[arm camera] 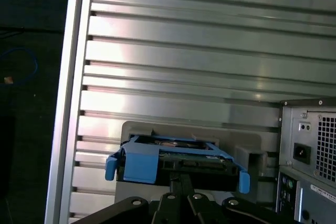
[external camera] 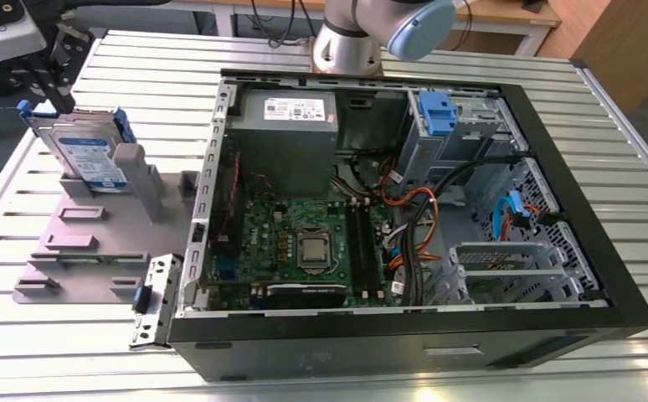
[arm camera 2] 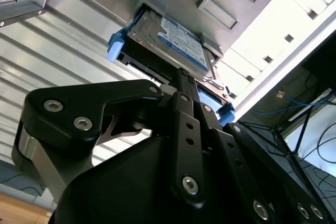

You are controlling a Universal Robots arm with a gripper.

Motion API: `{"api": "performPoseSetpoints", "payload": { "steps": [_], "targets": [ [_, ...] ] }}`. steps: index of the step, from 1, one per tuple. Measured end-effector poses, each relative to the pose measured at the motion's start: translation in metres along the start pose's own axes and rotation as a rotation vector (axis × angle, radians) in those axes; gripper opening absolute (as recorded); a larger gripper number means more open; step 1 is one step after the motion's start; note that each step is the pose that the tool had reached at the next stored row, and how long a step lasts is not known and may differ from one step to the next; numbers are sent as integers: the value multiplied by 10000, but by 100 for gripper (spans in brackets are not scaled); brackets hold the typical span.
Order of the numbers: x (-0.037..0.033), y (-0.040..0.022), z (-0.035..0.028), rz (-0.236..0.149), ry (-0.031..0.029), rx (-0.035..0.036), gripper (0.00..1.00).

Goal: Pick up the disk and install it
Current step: 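Pick up the disk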

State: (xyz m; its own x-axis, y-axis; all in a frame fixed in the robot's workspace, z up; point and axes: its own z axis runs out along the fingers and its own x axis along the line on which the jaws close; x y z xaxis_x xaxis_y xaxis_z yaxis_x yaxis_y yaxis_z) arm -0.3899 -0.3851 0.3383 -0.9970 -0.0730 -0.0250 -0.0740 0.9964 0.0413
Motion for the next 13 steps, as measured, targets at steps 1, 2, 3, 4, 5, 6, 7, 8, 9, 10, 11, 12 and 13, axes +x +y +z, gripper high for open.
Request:
{"api": "performPoseSetpoints", "payload": {
  "steps": [1,2,3,4,5,6,7,8,9,10,11,12,13],
  "targets": [
    [0,0,0,-30,1,-1,11],
    [0,0,0,-33,2,-1,11],
    [0,0,0,-34,2,-1,11],
    [0,0,0,-34,2,-1,11],
    [0,0,0,-34,2,-1,11],
    [0,0,0,-35,2,-1,11],
    [0,0,0,-35,2,-1,11],
    [0,0,0,-35,2,-1,11],
    [0,0,0,-46,2,-1,11],
    [0,0,0,-89,4,-3,11],
    [0,0,0,-169,7,-5,11],
    [0,0,0,-278,11,-8,11],
    [0,0,0,-399,16,-10,11]
  ]
}}
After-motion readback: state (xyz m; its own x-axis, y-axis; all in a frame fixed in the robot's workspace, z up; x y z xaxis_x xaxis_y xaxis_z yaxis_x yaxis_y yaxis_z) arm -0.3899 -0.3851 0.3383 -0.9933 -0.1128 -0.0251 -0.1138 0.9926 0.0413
